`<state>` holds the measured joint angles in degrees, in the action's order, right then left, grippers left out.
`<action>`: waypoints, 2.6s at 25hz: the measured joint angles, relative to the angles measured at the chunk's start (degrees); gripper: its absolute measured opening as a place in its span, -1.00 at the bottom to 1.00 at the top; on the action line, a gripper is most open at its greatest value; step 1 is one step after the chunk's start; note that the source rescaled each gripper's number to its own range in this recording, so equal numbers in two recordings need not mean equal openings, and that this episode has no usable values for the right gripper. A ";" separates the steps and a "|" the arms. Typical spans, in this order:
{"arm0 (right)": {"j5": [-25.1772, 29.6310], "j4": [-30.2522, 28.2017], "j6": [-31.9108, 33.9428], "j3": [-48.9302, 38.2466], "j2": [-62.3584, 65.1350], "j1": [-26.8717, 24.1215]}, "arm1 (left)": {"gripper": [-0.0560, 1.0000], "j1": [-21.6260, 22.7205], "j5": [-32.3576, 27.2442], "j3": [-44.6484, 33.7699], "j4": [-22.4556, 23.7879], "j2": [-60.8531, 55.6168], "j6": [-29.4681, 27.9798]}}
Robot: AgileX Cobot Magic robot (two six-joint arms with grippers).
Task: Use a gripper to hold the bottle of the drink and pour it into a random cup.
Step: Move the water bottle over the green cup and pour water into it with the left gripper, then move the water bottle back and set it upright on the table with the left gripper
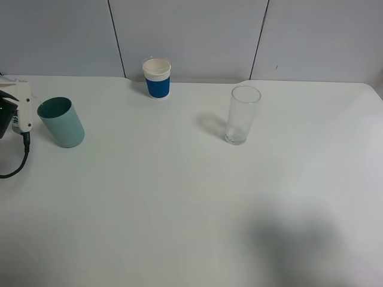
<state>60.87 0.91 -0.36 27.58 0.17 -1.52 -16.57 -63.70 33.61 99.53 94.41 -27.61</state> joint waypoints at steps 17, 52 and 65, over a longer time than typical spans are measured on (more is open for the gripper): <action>0.00 0.00 0.00 0.00 0.00 0.00 | -0.89 0.00 -0.32 0.00 0.00 0.00 1.53; 0.00 0.00 0.00 0.00 0.00 0.00 | -0.89 0.00 33.15 0.00 -2.20 -15.78 -23.98; 0.00 0.00 0.00 0.00 0.00 0.00 | -0.89 0.00 65.42 -0.05 -23.70 -27.27 -26.17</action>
<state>60.87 0.91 -0.36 27.58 0.17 -1.52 -16.57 1.73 33.56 75.83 67.13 -53.78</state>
